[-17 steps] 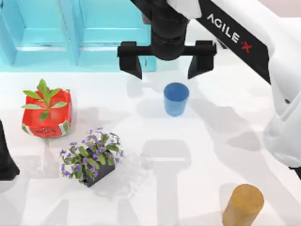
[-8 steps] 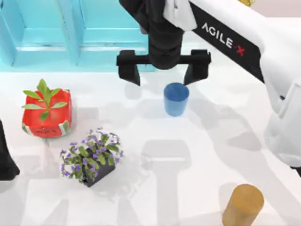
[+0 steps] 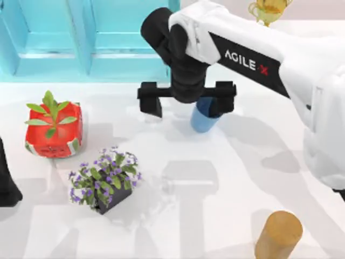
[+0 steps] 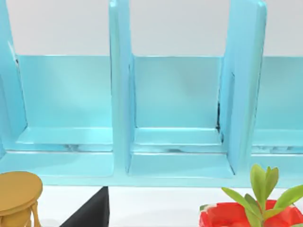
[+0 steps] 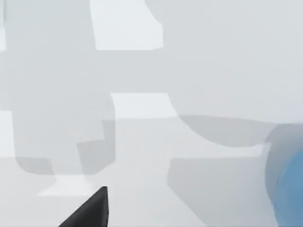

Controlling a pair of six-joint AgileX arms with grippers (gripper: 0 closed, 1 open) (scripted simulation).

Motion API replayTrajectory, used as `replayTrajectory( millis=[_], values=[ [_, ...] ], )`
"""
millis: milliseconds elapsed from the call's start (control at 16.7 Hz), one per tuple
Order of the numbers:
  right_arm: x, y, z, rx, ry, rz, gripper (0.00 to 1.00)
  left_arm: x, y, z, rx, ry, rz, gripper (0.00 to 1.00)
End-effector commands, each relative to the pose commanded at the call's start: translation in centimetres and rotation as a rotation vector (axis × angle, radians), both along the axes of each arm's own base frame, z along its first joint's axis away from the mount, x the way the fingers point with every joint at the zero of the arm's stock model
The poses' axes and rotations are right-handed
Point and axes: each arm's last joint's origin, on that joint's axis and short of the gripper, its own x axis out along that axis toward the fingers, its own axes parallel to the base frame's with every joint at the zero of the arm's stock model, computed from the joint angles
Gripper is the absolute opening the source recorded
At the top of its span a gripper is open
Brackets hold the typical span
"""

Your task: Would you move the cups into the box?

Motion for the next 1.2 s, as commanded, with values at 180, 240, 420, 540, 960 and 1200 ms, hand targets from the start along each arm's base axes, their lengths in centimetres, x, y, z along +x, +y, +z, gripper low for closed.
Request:
replayTrajectory(
  millis=[180,240,420,540,960,1200],
  values=[
    [0.0,0.0,0.0,0.0,0.0,0.0,1.0,0.0,0.0,0.0,0.0,0.0,0.0,1.0],
    [0.0,0.0,0.0,0.0,0.0,0.0,0.92,0.0,0.0,0.0,0.0,0.0,0.0,1.0],
    [0.0,0.0,0.0,0.0,0.0,0.0,0.7,0.0,0.0,0.0,0.0,0.0,0.0,1.0],
    [0.0,0.0,0.0,0.0,0.0,0.0,0.55,0.0,0.0,0.0,0.0,0.0,0.0,1.0],
    [0.0,0.0,0.0,0.0,0.0,0.0,0.02,0.0,0.0,0.0,0.0,0.0,0.0,1.0],
    [0.0,0.0,0.0,0.0,0.0,0.0,0.0,0.0,0.0,0.0,0.0,0.0,0.0,1.0]
  ],
)
